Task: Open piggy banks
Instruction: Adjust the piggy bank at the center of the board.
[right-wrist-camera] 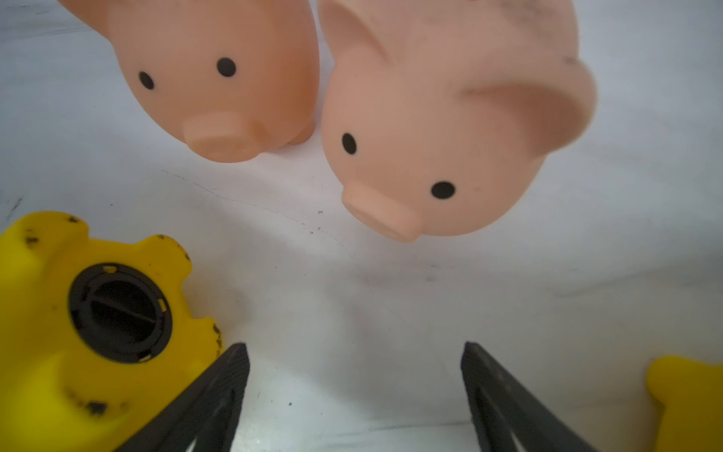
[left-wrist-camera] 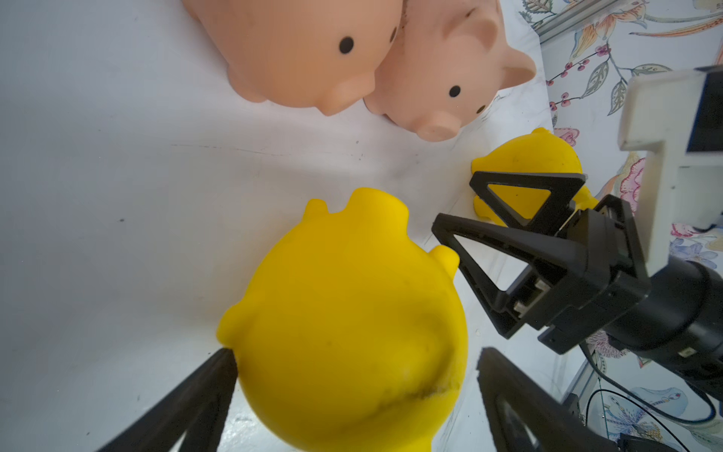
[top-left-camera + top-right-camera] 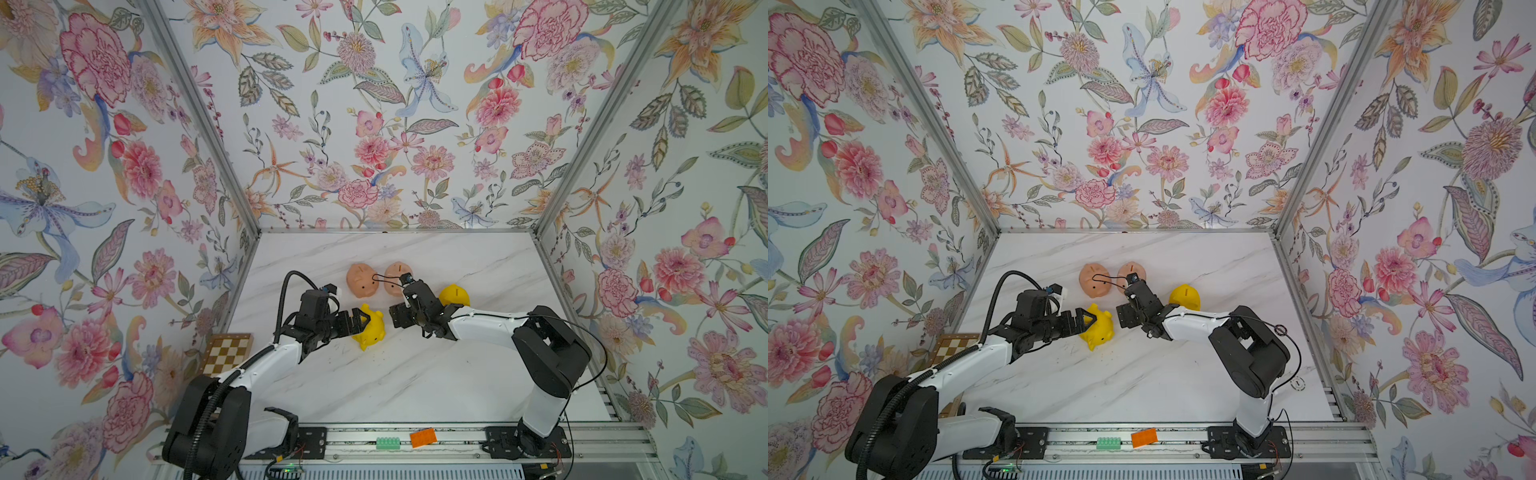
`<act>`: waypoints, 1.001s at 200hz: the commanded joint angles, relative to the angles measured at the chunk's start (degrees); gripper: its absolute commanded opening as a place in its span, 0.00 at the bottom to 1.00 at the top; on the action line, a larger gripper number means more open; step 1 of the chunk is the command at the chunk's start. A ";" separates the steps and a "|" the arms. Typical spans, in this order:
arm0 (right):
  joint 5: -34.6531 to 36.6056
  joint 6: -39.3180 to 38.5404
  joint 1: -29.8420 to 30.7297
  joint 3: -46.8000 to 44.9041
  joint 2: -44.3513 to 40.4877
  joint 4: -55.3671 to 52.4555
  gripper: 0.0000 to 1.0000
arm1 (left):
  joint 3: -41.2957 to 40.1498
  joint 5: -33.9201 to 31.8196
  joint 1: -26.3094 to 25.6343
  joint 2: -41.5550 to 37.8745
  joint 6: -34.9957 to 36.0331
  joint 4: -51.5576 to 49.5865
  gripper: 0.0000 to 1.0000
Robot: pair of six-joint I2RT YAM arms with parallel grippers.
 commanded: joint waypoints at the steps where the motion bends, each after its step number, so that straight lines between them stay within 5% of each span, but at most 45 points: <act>1: -3.13 -1.66 0.56 -2.11 -1.56 2.91 0.87 | 0.15 2.56 0.60 -0.03 -1.73 3.23 0.99; 106: -4.77 0.55 8.70 -16.58 -10.32 14.27 0.88 | 3.69 -0.26 0.64 4.01 1.28 1.57 0.99; 200: -4.52 2.42 7.04 -20.72 -15.14 11.96 0.89 | 1.88 0.60 0.52 0.89 3.44 1.64 0.99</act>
